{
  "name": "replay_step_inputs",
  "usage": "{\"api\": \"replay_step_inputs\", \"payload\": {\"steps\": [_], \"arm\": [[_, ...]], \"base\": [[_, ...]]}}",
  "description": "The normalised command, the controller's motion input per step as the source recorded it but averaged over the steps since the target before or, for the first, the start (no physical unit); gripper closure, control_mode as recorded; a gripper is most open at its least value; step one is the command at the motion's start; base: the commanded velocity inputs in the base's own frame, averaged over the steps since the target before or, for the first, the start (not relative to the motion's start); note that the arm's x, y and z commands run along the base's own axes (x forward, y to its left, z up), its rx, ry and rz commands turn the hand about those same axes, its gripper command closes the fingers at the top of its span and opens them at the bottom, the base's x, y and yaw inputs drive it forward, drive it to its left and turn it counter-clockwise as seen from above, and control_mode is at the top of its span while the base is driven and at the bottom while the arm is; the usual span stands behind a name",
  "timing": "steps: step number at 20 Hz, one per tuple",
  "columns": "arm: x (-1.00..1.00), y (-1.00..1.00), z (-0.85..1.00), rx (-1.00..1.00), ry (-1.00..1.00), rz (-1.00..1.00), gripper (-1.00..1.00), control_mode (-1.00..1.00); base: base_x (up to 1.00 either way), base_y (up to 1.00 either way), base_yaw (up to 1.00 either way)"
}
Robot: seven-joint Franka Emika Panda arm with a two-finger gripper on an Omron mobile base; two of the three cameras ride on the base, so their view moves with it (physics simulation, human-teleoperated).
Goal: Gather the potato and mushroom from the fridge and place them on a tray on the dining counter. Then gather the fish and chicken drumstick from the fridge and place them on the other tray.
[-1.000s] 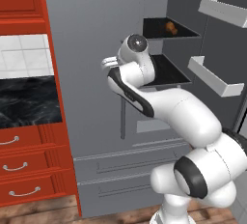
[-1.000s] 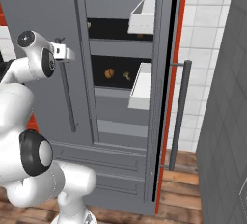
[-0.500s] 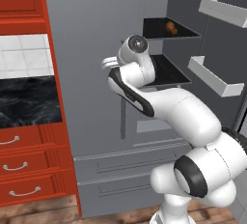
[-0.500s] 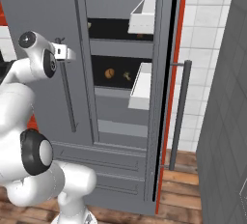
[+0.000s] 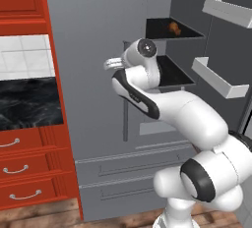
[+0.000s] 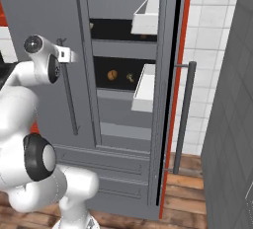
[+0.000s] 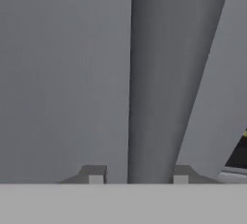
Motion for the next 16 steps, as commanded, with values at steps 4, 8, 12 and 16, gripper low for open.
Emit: {"api": "replay_step_inputs", "payload": {"steps": [4, 8, 12, 16], "arm": [[-0.08, 0.3, -0.23, 0.01, -0.07, 0.14, 1.0, -1.0], [-0.61, 0.66, -0.16, 0.0, -0.02, 0.08, 1.0, -1.0], [-0.87, 0.82, 0.0, 0.0, -0.01, 0.0, 1.0, -1.0], [-0.89, 0.8, 0.0, 0.0, 0.0, 0.0, 1.0, -1.0]], "base": [[0.0, 0.0, 0.0], [0.0, 0.0, 0.0], [0.0, 0.0, 0.0], [0.0, 0.0, 0.0]]}}
